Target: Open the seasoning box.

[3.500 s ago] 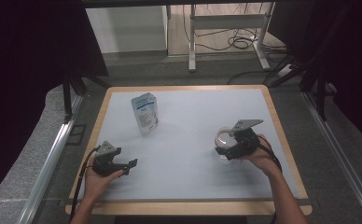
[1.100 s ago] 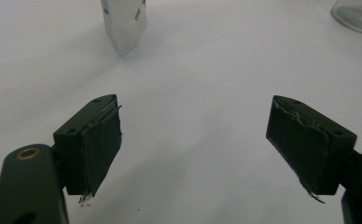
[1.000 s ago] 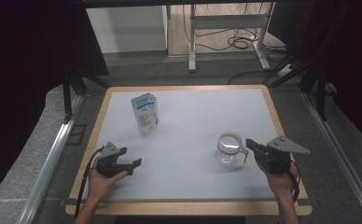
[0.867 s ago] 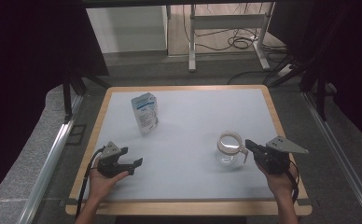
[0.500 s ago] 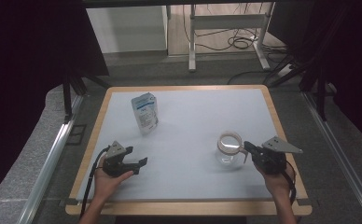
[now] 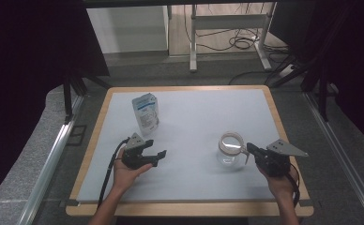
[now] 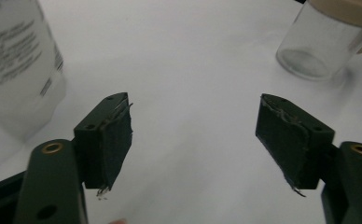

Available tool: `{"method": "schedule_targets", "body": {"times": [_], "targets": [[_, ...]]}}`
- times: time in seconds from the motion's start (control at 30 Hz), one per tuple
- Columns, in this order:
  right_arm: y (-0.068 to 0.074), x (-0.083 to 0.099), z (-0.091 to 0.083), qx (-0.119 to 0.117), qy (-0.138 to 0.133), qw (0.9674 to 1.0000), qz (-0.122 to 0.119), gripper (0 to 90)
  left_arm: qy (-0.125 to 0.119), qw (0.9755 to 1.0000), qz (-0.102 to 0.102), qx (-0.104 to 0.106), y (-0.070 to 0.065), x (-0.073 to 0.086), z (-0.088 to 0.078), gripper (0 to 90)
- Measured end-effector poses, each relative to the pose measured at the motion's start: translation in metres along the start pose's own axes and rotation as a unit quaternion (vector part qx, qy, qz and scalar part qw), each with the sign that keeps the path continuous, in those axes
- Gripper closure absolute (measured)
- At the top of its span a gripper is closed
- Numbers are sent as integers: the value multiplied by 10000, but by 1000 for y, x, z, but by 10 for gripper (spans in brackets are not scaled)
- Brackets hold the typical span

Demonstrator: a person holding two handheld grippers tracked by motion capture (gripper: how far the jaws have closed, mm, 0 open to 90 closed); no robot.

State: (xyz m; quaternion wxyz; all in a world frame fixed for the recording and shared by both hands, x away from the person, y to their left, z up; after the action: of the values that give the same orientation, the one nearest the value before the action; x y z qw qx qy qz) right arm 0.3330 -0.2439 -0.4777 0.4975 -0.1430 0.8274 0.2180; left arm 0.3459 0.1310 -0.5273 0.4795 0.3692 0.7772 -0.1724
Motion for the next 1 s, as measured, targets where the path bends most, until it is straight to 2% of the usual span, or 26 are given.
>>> {"method": "schedule_targets", "body": {"times": [0.07,0.17,0.27,0.4,0.53,0.67,0.77,0.83,0.93,0.97,1.0], "targets": [[0,0,0,16,-6,10000,-5,900,-50,10000,-22,66,-2,-7,4,335],[0,1,-1,27,-14,10000,39,900,-141,9995,-39,291,-8,-17,12,415],[0,3,0,42,-14,10000,29,900,-214,9985,37,503,-17,-31,23,545],[0,3,0,54,-21,10000,13,900,-306,9962,199,794,-33,-56,42,755],[0,3,-1,19,-37,10000,24,900,-256,9924,426,1126,-53,-81,67,871],[0,4,-1,12,-27,10000,25,900,-166,9890,527,1369,-66,-96,87,900],[1,5,-2,6,-22,10000,13,900,-157,9879,593,1426,-73,-104,95,900],[0,4,-3,28,-33,10000,12,900,-69,9878,724,1378,-77,-108,101,900],[-3,7,-2,108,14,9999,19,900,-16,9869,724,1441,-81,-111,108,900],[-5,8,-2,89,-54,9999,78,900,-1,9867,722,1453,-83,-111,109,900],[-5,9,-2,59,-65,9999,107,900,3,9875,730,1397,-83,-112,111,900]]}}
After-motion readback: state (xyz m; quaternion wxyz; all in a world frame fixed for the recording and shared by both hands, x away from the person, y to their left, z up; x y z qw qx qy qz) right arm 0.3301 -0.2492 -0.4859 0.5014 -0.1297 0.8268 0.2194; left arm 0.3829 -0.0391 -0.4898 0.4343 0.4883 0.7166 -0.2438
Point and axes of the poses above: each handheld gripper's, and its own axes: z roughly forward along the jaws, x roughly out of its underside, y roughly to its left, the point moved 5 cm from there along z, roughly forward along the jaws, and after that the axes turned 15 degrees about z, right-handed, at the moved point
